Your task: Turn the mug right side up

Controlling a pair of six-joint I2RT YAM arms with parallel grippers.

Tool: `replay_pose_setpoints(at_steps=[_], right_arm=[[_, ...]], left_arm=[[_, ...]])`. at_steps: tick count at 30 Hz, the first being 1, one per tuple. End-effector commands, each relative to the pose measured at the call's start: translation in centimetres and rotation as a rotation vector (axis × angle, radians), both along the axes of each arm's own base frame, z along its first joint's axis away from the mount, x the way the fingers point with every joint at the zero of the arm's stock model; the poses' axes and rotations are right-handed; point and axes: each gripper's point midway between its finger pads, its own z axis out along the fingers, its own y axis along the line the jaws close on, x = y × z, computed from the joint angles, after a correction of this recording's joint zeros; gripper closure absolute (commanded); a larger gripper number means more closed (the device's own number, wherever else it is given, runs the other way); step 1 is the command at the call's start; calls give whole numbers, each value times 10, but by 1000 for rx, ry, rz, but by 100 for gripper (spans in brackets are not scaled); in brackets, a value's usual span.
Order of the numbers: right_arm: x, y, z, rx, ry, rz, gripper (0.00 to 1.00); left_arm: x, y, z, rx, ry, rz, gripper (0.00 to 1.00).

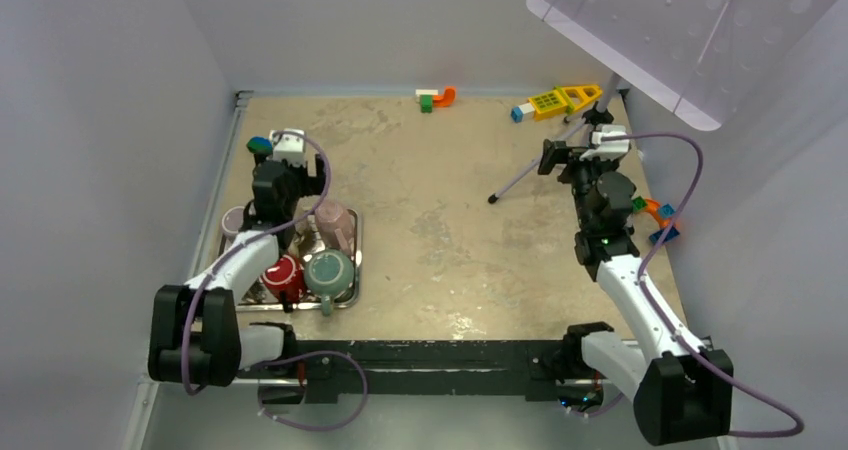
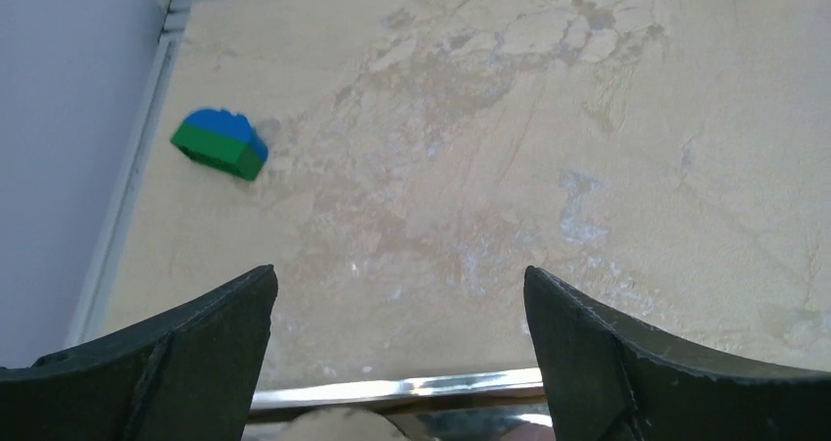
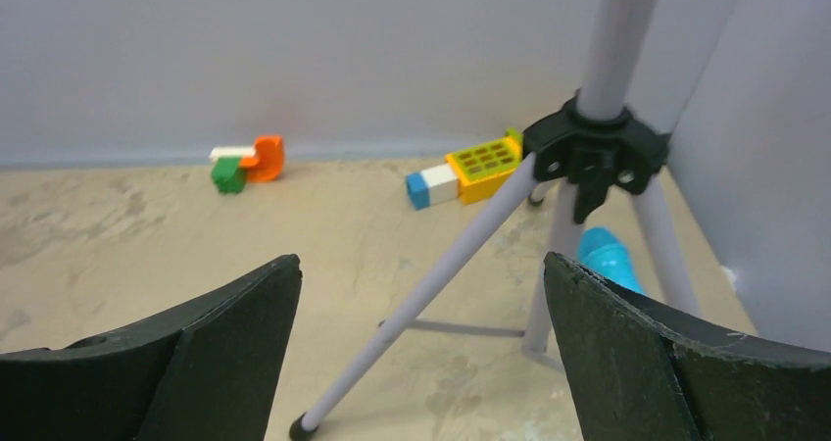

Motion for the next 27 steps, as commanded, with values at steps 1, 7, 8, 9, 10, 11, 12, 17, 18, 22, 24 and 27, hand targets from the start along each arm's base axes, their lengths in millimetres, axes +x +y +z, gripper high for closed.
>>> replay_pose_setpoints(at_steps=[1, 7, 8, 9, 10, 11, 12, 17, 18, 22, 24, 27], right_arm=[[-5, 28, -15, 2, 136, 106, 2], [-16, 65, 0, 55, 181, 167, 2], [-17, 68, 3, 81, 180, 171, 2], [-18, 70, 5, 112, 182, 172, 2], [-19, 71, 4, 142, 189, 167, 2], [-19, 72, 4, 172, 197, 161, 2], [-20, 74, 4, 199, 207, 160, 2], [-22, 99, -7, 248, 279, 210, 2], [-23, 103, -10, 249, 294, 216, 2], [-25, 118, -25, 256, 340, 245, 2], [-26, 123, -30, 260, 352, 252, 2], [-28, 128, -35, 259, 355, 258, 2]], left_arm=[[-14, -19, 32, 106, 265, -205, 0], [-93, -57, 65, 19, 628, -486, 0], [-99, -58, 64, -13, 678, -473, 0], [-102, -59, 59, -41, 736, -449, 0], [-104, -55, 54, -41, 771, -412, 0], [-104, -52, 47, -44, 802, -366, 0], [-104, -50, 41, -47, 819, -330, 0], [-82, -48, 35, 20, 709, -227, 0], [-80, -53, 34, -8, 703, -237, 0], [-78, -66, 15, -14, 757, -212, 0], [-77, -63, 4, 25, 770, -153, 0], [-74, -65, -8, 36, 780, -116, 0]])
